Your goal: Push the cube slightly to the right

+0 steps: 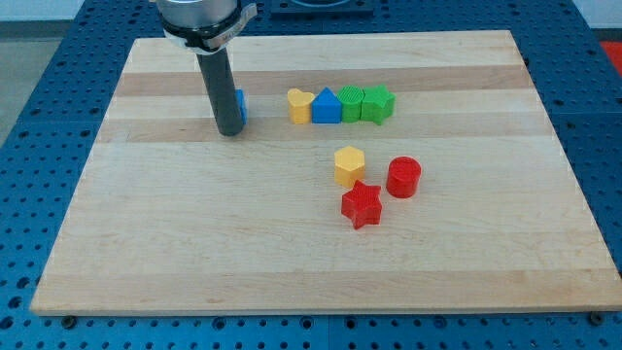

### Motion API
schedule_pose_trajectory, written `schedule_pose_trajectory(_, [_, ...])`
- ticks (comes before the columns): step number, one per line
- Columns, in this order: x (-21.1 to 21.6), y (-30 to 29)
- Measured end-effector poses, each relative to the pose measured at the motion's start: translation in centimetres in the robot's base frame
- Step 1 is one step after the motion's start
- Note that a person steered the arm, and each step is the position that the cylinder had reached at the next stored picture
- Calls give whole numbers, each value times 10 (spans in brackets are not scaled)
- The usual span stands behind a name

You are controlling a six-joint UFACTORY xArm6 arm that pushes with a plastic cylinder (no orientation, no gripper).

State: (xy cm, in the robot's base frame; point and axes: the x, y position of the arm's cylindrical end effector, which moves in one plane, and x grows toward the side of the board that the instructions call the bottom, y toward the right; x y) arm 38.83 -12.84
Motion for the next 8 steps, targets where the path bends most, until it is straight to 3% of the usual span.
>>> schedule_pose_trajectory(2, [10, -42])
schedule_pose_trajectory(4, [-26, -58])
schedule_pose_trajectory(8, [-31, 2])
